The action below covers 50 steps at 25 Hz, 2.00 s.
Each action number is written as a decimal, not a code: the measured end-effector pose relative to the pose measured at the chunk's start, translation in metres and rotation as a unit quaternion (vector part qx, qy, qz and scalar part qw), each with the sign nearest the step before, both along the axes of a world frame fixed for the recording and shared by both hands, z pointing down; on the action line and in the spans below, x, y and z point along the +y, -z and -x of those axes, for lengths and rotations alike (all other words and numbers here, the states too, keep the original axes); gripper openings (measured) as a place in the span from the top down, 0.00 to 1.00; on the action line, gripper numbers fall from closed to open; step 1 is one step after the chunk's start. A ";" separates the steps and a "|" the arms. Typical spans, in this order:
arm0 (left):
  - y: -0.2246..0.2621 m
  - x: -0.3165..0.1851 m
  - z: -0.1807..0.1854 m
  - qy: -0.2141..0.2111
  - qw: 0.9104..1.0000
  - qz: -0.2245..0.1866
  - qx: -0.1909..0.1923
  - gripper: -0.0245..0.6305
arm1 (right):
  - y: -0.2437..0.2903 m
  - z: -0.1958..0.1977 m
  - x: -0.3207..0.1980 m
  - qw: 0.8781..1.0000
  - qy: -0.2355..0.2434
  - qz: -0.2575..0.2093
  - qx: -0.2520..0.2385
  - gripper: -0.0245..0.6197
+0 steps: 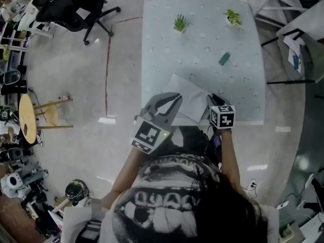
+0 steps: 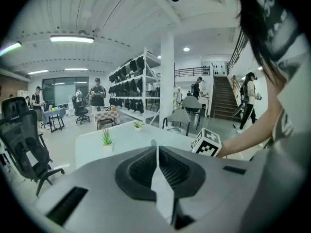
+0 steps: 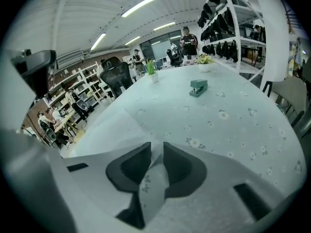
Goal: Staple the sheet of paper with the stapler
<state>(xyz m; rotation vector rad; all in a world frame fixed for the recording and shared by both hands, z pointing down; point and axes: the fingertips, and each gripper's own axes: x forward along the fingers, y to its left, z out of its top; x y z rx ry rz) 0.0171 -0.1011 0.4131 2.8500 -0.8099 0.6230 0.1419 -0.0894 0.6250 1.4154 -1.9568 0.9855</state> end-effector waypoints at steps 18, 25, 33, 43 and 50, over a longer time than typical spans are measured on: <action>-0.002 -0.002 0.000 0.040 0.999 -0.009 -0.005 0.94 | 0.019 -0.044 -0.043 0.999 -0.003 -0.042 -0.023 0.96; -0.001 -0.010 -0.011 0.058 0.998 -0.013 0.000 0.94 | 0.015 -0.084 -0.077 0.998 -0.024 -0.034 -0.038 0.96; -0.007 -0.016 -0.022 0.069 0.998 -0.011 -0.002 0.94 | 0.002 -0.103 -0.106 0.997 -0.032 -0.007 -0.076 0.96; -0.011 -0.032 -0.021 0.085 0.996 -0.009 -0.005 0.94 | 0.001 -0.105 -0.130 0.995 -0.031 0.001 -0.099 0.96; -0.013 -0.040 -0.019 0.091 0.996 -0.009 -0.005 0.94 | -0.004 -0.103 -0.120 0.988 -0.033 0.051 -0.144 0.96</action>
